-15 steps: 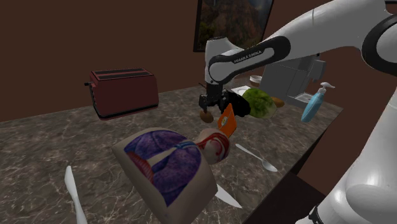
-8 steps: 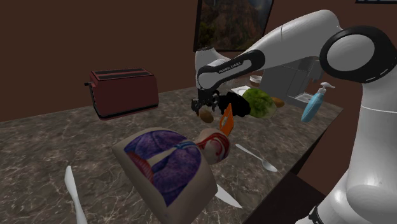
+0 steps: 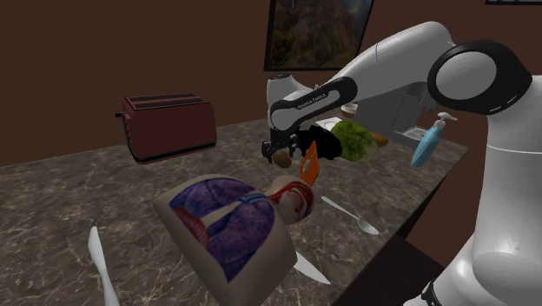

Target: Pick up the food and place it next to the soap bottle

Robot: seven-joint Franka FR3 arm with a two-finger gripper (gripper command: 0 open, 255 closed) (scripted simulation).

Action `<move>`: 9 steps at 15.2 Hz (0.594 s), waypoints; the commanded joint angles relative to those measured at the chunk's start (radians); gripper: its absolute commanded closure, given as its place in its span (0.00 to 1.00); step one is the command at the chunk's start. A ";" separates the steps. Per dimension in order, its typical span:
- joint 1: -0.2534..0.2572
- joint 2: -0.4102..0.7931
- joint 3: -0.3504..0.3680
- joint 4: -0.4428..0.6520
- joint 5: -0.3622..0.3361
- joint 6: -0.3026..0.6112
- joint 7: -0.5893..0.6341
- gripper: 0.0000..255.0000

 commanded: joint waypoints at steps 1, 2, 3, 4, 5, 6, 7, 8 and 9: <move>0.000 0.000 0.000 -0.001 0.000 0.002 0.000 0.00; 0.000 0.000 0.000 -0.001 0.000 0.002 0.000 0.00; 0.000 0.000 0.000 -0.001 0.000 0.002 0.000 0.00; 0.000 0.000 0.000 -0.001 0.000 0.001 0.000 0.00; 0.000 0.000 0.000 -0.001 0.000 0.001 0.000 0.00; 0.000 0.000 0.000 -0.001 0.000 0.001 0.000 1.00; 0.000 0.000 0.000 -0.001 0.000 0.001 0.000 1.00; 0.000 0.000 0.000 -0.001 0.000 0.001 0.000 1.00; 0.000 0.000 0.000 -0.001 0.000 0.001 0.000 1.00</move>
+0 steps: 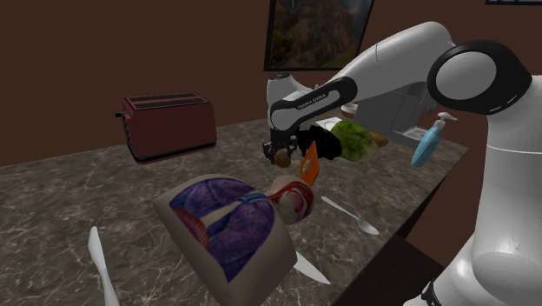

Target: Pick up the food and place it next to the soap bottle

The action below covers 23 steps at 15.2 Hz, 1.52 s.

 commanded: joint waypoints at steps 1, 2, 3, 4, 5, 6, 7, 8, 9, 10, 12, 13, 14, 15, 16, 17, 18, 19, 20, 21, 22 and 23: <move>0.000 0.000 0.000 0.000 0.000 0.000 0.000 1.00; 0.000 0.000 0.000 0.000 0.000 0.000 0.000 1.00; 0.000 0.000 0.000 0.000 0.000 0.000 0.000 1.00; 0.000 0.000 0.000 0.000 0.000 0.000 0.000 1.00; 0.000 0.000 0.000 0.000 0.000 0.000 0.000 1.00; 0.000 0.000 0.000 0.000 0.000 0.000 0.000 1.00; 0.000 -0.007 0.001 0.004 0.002 -0.010 -0.003 1.00; -0.001 -0.014 0.002 0.008 0.005 -0.021 -0.006 1.00; -0.001 -0.020 0.003 0.013 0.007 -0.031 -0.010 1.00; -0.001 -0.026 0.003 0.017 0.009 -0.042 -0.013 1.00; -0.001 -0.039 0.005 0.027 0.014 -0.064 -0.019 1.00; -0.002 -0.045 0.006 0.033 0.016 -0.075 -0.022 1.00; -0.002 -0.050 0.006 0.038 0.018 -0.086 -0.025 1.00; -0.002 -0.056 0.007 0.044 0.020 -0.097 -0.028 1.00; -0.002 -0.061 0.008 0.050 0.022 -0.108 -0.031 1.00; -0.002 -0.066 0.008 0.056 0.024 -0.119 -0.034 1.00; -0.002 -0.071 0.009 0.063 0.026 -0.130 -0.037 1.00; -0.002 -0.076 0.009 0.070 0.028 -0.142 -0.040 1.00; -0.002 -0.081 0.010 0.077 0.030 -0.153 -0.043 1.00; -0.002 -0.085 0.010 0.084 0.031 -0.164 -0.046 1.00; -0.002 -0.090 0.011 0.091 0.033 -0.176 -0.049 1.00; -0.002 -0.094 0.011 0.099 0.035 -0.187 -0.052 1.00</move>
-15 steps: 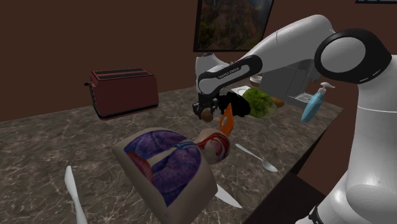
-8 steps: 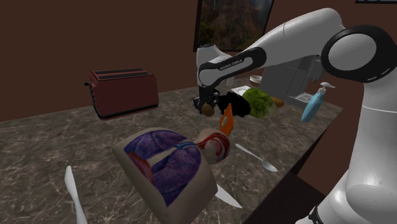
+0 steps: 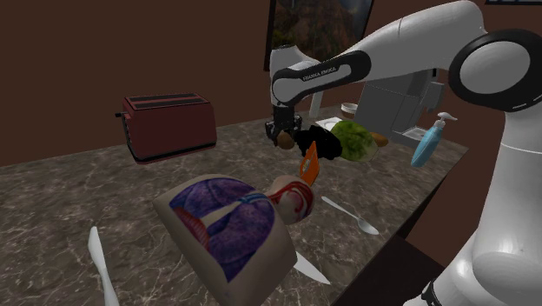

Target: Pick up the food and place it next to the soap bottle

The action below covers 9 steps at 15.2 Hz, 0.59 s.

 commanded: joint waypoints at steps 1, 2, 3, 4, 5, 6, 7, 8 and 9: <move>0.000 -0.008 0.001 0.016 0.004 -0.024 -0.006 1.00; 0.000 -0.012 0.001 0.024 0.005 -0.036 -0.009 1.00; 0.000 -0.015 0.002 0.033 0.007 -0.047 -0.012 1.00; 0.000 -0.019 0.002 0.042 0.008 -0.059 -0.014 1.00; 0.001 -0.022 0.002 0.051 0.009 -0.071 -0.017 1.00; 0.001 -0.025 0.003 0.060 0.011 -0.083 -0.020 1.00; 0.001 -0.027 0.003 0.069 0.012 -0.095 -0.023 1.00; 0.001 -0.030 0.003 0.079 0.013 -0.107 -0.025 1.00; 0.002 -0.032 0.004 0.089 0.014 -0.119 -0.028 1.00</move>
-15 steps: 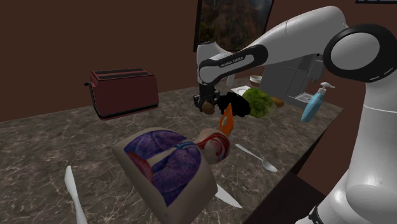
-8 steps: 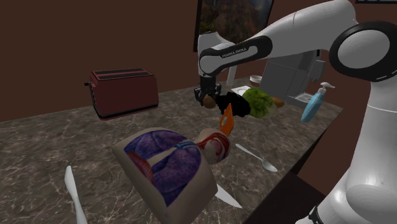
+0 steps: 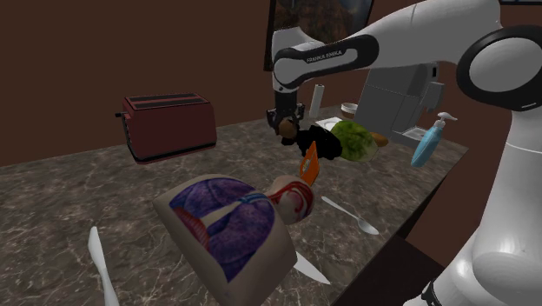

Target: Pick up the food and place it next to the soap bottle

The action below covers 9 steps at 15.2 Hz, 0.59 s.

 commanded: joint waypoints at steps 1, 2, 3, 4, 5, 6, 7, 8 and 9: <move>0.000 -0.003 0.001 0.021 0.002 -0.024 -0.005 1.00; 0.001 -0.005 0.001 0.032 0.003 -0.036 -0.008 1.00; 0.001 -0.007 0.001 0.043 0.004 -0.049 -0.011 1.00; 0.001 -0.008 0.001 0.054 0.005 -0.061 -0.013 1.00; 0.002 -0.009 0.002 0.065 0.006 -0.074 -0.016 1.00; 0.002 -0.010 0.002 0.077 0.007 -0.086 -0.018 1.00; 0.003 -0.011 0.002 0.089 0.008 -0.099 -0.021 1.00; 0.003 -0.012 0.002 0.102 0.008 -0.112 -0.024 1.00; 0.003 -0.012 0.002 0.115 0.009 -0.125 -0.026 1.00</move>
